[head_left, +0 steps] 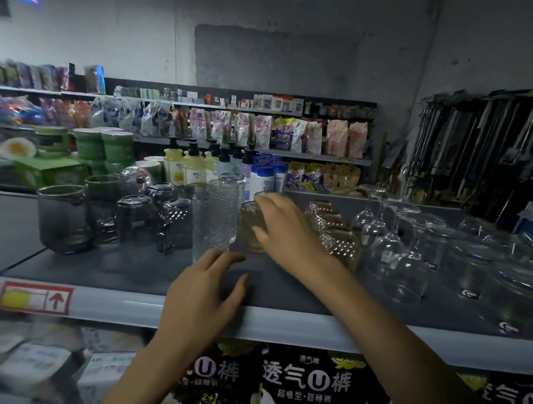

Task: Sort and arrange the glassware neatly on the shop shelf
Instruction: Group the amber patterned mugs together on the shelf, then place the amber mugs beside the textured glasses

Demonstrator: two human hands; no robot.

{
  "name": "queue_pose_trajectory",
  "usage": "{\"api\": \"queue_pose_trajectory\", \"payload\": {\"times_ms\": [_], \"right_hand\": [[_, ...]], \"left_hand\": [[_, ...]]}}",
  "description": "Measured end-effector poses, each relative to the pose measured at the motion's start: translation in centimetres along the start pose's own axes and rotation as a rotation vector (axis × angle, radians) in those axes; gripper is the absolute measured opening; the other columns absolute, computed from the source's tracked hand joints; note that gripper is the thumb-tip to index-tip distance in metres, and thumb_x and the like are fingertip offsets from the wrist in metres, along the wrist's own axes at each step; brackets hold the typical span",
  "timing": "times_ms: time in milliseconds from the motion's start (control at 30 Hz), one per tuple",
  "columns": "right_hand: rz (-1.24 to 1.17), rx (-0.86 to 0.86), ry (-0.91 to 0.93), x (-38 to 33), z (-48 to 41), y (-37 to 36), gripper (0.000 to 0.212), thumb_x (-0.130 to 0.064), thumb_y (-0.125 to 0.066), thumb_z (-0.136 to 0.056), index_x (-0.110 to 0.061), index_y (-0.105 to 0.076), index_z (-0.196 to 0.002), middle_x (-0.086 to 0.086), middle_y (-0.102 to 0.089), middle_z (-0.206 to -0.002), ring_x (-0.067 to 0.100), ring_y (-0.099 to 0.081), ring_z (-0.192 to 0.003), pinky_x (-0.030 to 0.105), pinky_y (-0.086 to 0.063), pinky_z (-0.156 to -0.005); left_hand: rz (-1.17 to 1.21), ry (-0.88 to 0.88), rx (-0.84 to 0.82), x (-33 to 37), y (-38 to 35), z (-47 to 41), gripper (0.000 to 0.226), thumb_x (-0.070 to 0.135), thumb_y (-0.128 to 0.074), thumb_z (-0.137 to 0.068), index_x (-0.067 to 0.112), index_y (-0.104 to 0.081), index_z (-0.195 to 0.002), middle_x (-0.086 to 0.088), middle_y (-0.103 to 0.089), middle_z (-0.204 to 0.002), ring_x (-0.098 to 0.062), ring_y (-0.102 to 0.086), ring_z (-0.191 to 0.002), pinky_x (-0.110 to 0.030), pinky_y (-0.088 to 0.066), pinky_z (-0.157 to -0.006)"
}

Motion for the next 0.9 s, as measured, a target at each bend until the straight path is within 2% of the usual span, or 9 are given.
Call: {"api": "queue_pose_trajectory", "payload": {"times_ms": [133, 267, 333, 433, 533, 633, 700, 800, 900], "right_hand": [[0.131, -0.138, -0.063, 0.4, -1.9, -3.2, 0.048, -0.026, -0.072, -0.093, -0.008, -0.055, -0.135, 0.011, -0.057, -0.135, 0.03, -0.049, -0.129, 0.041, -0.046, -0.104], [0.189, -0.087, -0.104, 0.7, -1.5, -2.1, 0.029, -0.025, -0.072, -0.093, -0.014, -0.061, -0.117, 0.01, -0.068, -0.118, 0.033, -0.063, -0.113, 0.037, -0.046, -0.081], [0.154, -0.034, -0.092, 0.6, -1.0, -1.1, 0.029, -0.026, -0.075, -0.089, -0.018, -0.063, -0.114, 0.007, -0.071, -0.113, 0.033, -0.066, -0.108, 0.037, -0.048, -0.08], [0.009, 0.047, -0.09, 0.4, 0.2, 0.8, 0.024, -0.027, -0.081, -0.083, -0.022, -0.067, -0.102, -0.001, -0.072, -0.101, 0.024, -0.067, -0.097, 0.037, -0.053, -0.081], [-0.196, 0.141, -0.126, 0.1, 1.6, 4.0, 0.025, -0.026, -0.086, -0.079, -0.029, -0.07, -0.097, -0.01, -0.072, -0.093, 0.008, -0.066, -0.086, 0.028, -0.053, -0.078], [-0.374, 0.214, -0.169, -0.3, 3.1, 7.1, 0.021, -0.019, -0.088, -0.077, -0.026, -0.072, -0.09, -0.015, -0.072, -0.085, -0.001, -0.066, -0.081, 0.015, -0.052, -0.076], [-0.495, 0.236, -0.207, -0.3, 4.0, 8.5, 0.021, -0.017, -0.089, -0.076, -0.026, -0.072, -0.086, -0.015, -0.073, -0.082, -0.001, -0.068, -0.081, 0.013, -0.052, -0.076], [-0.63, 0.204, -0.209, -0.7, 4.7, 9.5, 0.023, -0.013, -0.089, -0.075, -0.025, -0.074, -0.087, -0.012, -0.075, -0.086, 0.003, -0.071, -0.085, 0.017, -0.056, -0.081], [-0.768, 0.174, -0.206, -1.0, 5.1, 9.9, 0.022, -0.005, -0.088, -0.075, -0.014, -0.075, -0.09, -0.005, -0.076, -0.089, 0.008, -0.072, -0.088, 0.02, -0.058, -0.082]], "left_hand": [[-0.006, -0.001, -0.008, -0.8, 0.6, 0.1, 0.037, 0.054, -0.049, -0.091, 0.036, -0.064, -0.121, 0.017, -0.063, -0.117, -0.016, -0.069, -0.096, -0.035, -0.057, -0.071], [-0.013, -0.023, -0.03, -1.0, 1.0, 0.2, 0.039, 0.052, -0.049, -0.093, 0.035, -0.062, -0.125, 0.016, -0.062, -0.119, -0.017, -0.067, -0.1, -0.035, -0.056, -0.077], [-0.012, -0.024, -0.022, -1.1, 1.4, 0.0, 0.042, 0.053, -0.05, -0.093, 0.035, -0.06, -0.129, 0.016, -0.061, -0.121, -0.016, -0.066, -0.103, -0.036, -0.057, -0.078], [0.005, -0.048, 0.008, -0.7, 2.1, -0.8, 0.046, 0.051, -0.057, -0.094, 0.035, -0.055, -0.137, 0.015, -0.058, -0.127, -0.014, -0.065, -0.106, -0.032, -0.056, -0.076], [0.003, -0.084, 0.046, 0.2, 2.6, -1.7, 0.058, 0.054, -0.059, -0.092, 0.033, -0.047, -0.146, 0.012, -0.053, -0.137, -0.016, -0.065, -0.109, -0.033, -0.058, -0.075], [0.019, -0.108, 0.103, 1.2, 3.1, -2.1, 0.074, 0.055, -0.065, -0.09, 0.028, -0.04, -0.154, 0.005, -0.046, -0.146, -0.018, -0.062, -0.115, -0.032, -0.059, -0.076], [0.049, -0.125, 0.14, 2.0, 3.6, -2.3, 0.079, 0.054, -0.067, -0.088, 0.026, -0.038, -0.155, 0.003, -0.044, -0.148, -0.019, -0.061, -0.117, -0.03, -0.057, -0.073], [0.077, -0.14, 0.161, 2.8, 3.8, -2.6, 0.085, 0.051, -0.072, -0.087, 0.027, -0.033, -0.158, 0.002, -0.043, -0.149, -0.021, -0.061, -0.119, -0.032, -0.059, -0.072], [0.211, -0.144, 0.197, 3.0, 4.1, -2.6, 0.087, 0.042, -0.077, -0.086, 0.028, -0.031, -0.158, 0.003, -0.044, -0.148, -0.019, -0.059, -0.123, -0.037, -0.061, -0.081]]}}
Point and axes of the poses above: each hand's wrist, its own z-axis away from the middle knuckle, its own y-axis out of the back of the hand, x = y × z, the point moved 10 cm from there along -z, towards the middle knuckle
